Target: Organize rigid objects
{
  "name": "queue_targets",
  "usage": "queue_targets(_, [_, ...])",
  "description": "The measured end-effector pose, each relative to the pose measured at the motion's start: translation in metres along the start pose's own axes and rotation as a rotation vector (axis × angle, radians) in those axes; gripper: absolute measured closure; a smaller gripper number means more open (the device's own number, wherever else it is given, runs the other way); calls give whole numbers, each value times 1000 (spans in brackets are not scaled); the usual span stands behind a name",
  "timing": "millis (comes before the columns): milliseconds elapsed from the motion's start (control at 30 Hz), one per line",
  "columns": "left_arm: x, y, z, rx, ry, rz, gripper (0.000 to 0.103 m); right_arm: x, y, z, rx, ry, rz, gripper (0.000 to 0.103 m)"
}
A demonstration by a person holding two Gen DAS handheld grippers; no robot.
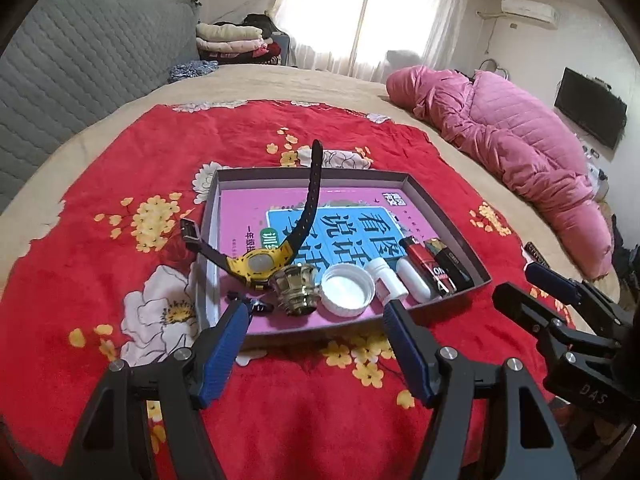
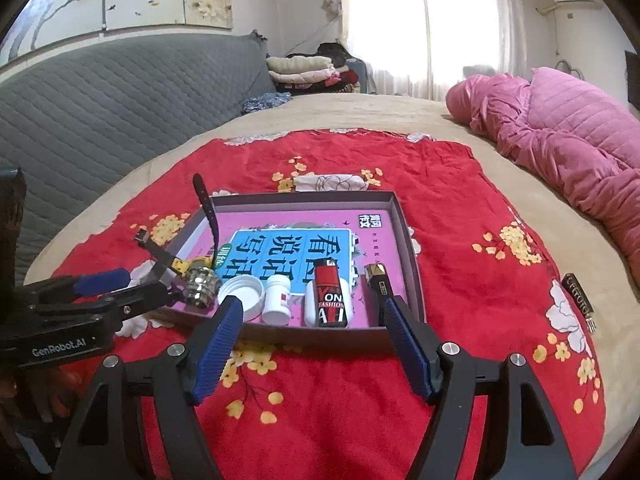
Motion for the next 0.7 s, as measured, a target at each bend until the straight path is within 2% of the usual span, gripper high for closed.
queue_targets(367, [-12, -3, -16, 98, -13, 15, 33, -23, -3, -17, 24, -10, 28, 28])
queue_targets(700, [-28, -2, -13, 114, -66, -26, 33, -37, -10, -15, 32, -29, -11, 28])
Point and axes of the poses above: each gripper's, at about its wrist camera, not at the fingertips, and z roughly the way its jaws point, y to its right, x to its top, the point moved 10 cm from there along z, roughly the way its jaws point, and after that the axes turned 3 degrees about y, right-handed, at the moved point
